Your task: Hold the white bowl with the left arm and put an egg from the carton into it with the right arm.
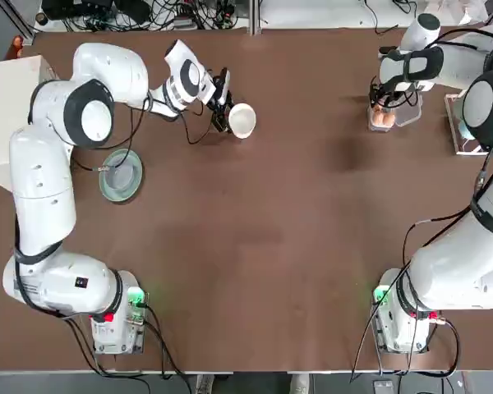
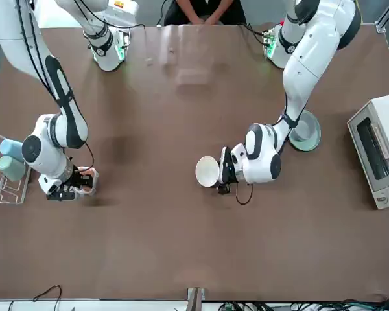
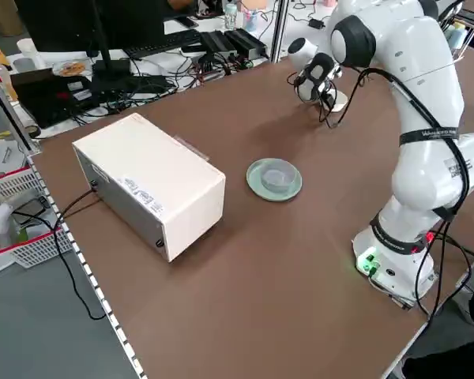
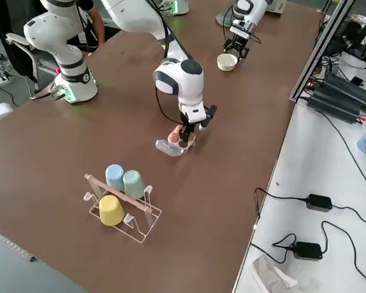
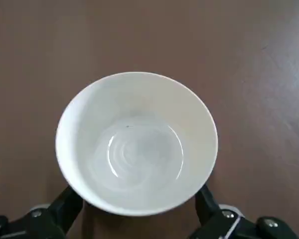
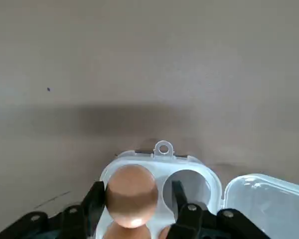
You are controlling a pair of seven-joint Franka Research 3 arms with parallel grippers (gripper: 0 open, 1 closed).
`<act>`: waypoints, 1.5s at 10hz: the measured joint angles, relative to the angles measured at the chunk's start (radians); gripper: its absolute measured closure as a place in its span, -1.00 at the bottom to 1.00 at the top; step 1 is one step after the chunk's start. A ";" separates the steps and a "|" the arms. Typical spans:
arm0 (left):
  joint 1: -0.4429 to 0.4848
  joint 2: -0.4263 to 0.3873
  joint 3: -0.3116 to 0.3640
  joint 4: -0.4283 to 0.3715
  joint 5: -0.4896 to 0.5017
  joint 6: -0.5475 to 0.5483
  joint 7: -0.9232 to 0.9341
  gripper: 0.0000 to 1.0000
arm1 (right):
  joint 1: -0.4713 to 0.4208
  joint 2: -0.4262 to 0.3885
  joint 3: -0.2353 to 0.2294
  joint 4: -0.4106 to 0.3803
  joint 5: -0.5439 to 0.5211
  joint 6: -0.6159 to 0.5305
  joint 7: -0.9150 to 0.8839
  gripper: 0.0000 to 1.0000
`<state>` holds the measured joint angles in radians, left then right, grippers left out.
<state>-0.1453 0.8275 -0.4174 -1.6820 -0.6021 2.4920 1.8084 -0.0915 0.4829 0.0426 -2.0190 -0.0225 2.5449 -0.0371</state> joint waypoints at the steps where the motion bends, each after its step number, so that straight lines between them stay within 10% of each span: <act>1: 0.000 0.000 0.000 0.000 0.000 0.000 0.000 -1.00 | 0.000 0.000 0.000 0.000 0.000 0.000 0.008 -0.19; 11: 0.000 0.000 0.000 -0.007 0.000 0.000 0.000 -1.00 | 0.015 -0.011 0.006 0.163 0.008 -0.218 0.061 0.06; 15: 0.000 0.000 0.000 -0.007 0.000 0.001 0.000 -1.00 | 0.160 -0.017 0.016 0.207 0.240 -0.215 0.151 0.06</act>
<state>-0.1454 0.8274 -0.4174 -1.6887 -0.6021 2.4930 1.8080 0.0687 0.4658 0.0584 -1.8120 0.2175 2.3304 0.1142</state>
